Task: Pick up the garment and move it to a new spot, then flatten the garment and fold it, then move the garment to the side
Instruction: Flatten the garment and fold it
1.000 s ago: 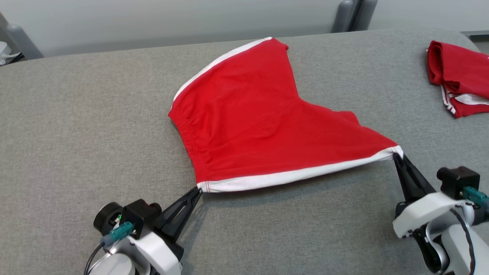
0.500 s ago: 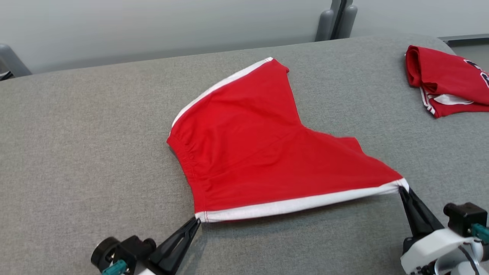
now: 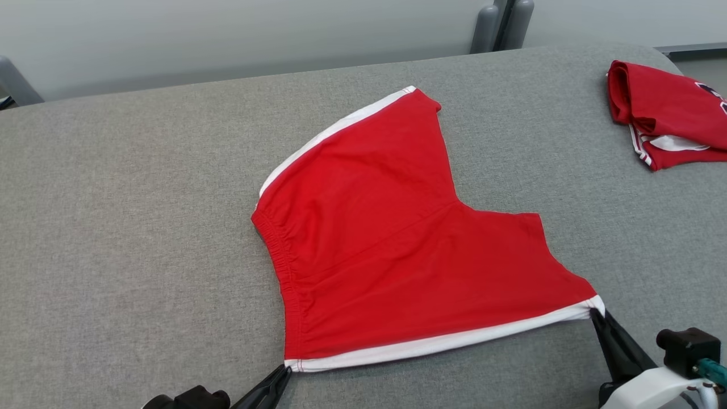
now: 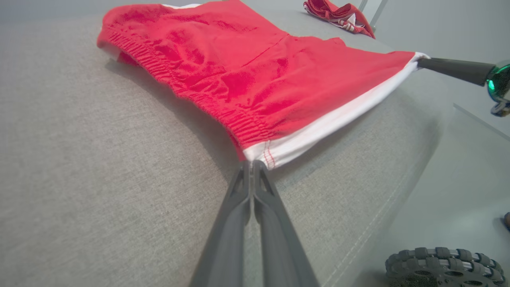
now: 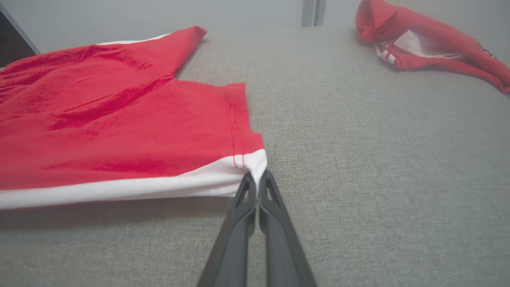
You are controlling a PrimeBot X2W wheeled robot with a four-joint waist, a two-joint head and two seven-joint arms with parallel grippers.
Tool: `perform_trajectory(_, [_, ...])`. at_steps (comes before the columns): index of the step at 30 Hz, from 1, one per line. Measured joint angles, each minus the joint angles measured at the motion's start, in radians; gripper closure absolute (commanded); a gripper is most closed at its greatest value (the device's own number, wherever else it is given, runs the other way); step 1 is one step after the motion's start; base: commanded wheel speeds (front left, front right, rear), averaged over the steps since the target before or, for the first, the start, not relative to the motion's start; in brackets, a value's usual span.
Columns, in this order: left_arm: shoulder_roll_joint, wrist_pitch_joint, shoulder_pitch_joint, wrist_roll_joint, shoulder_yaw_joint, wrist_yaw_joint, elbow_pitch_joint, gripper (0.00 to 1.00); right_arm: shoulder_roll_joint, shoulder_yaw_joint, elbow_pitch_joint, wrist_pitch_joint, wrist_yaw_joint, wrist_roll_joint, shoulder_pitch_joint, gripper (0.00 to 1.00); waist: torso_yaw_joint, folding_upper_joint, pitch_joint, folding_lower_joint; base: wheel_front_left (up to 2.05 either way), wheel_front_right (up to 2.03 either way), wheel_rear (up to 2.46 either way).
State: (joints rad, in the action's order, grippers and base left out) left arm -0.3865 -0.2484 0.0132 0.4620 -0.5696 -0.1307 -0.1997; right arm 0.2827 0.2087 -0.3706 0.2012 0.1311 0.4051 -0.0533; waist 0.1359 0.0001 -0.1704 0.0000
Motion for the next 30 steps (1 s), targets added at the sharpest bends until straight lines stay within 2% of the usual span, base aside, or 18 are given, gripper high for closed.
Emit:
perform_trajectory(2, [0.012,0.0,-0.003,0.0,-0.003,0.0,-0.032,1.0,-0.008,0.008,-0.018,-0.005,0.0,0.0,-0.001,1.0,-0.003,0.0,0.0,0.0,0.0,0.0,0.0])
perform_trajectory(3, [0.012,0.0,-0.003,0.0,-0.003,0.0,-0.032,1.0,-0.008,0.008,-0.018,-0.005,0.0,0.0,-0.001,0.35,-0.003,0.0,0.0,0.0,0.0,0.0,0.0])
perform_trajectory(4, [0.019,0.0,-0.006,0.001,-0.007,0.0,-0.047,0.6,-0.01,0.014,-0.031,-0.011,0.0,0.0,-0.002,0.0,-0.005,0.0,0.0,0.0,0.0,0.0,0.0])
perform_trajectory(5, [0.026,0.0,-0.009,0.006,-0.01,0.0,-0.063,0.6,-0.012,0.015,-0.04,-0.012,0.0,0.0,-0.002,0.0,-0.007,0.0,0.001,0.0,0.0,0.0,0.0])
perform_trajectory(6, [0.032,0.0,-0.014,0.01,-0.011,0.0,-0.08,0.0,-0.013,0.014,-0.047,-0.012,0.0,0.0,-0.003,0.0,-0.009,0.0,0.002,0.0,0.0,0.0,0.0])
perform_trajectory(13, [0.035,0.002,-0.02,0.025,0.025,0.007,-0.139,0.0,-0.007,-0.032,-0.054,-0.006,0.0,-0.008,-0.011,0.0,-0.017,0.0,0.021,0.0,0.0,0.0,0.0])
perform_trajectory(20, [0.032,0.001,0.006,0.041,0.117,0.108,-0.1,0.0,-0.052,-0.061,-0.018,0.033,0.0,-0.062,-0.028,0.0,-0.023,0.0,0.058,0.0,0.0,0.0,0.0])
perform_trajectory(23, [0.096,0.0,0.041,0.082,0.249,0.175,0.01,0.0,-0.093,-0.049,0.001,0.043,0.0,-0.09,-0.042,0.0,-0.025,0.0,0.079,0.0,0.0,0.0,0.0])
perform_trajectory(25, [0.145,0.0,0.058,0.082,0.326,0.204,0.075,0.0,-0.113,-0.05,0.016,0.046,0.0,-0.109,-0.047,0.0,-0.025,0.0,0.091,0.0,0.0,0.0,0.0])
perform_trajectory(30, [0.263,0.0,0.134,0.055,0.46,0.209,0.185,0.0,-0.166,-0.044,0.096,0.046,0.0,-0.127,-0.045,0.0,-0.016,0.0,0.12,0.0,0.0,0.0,0.0])
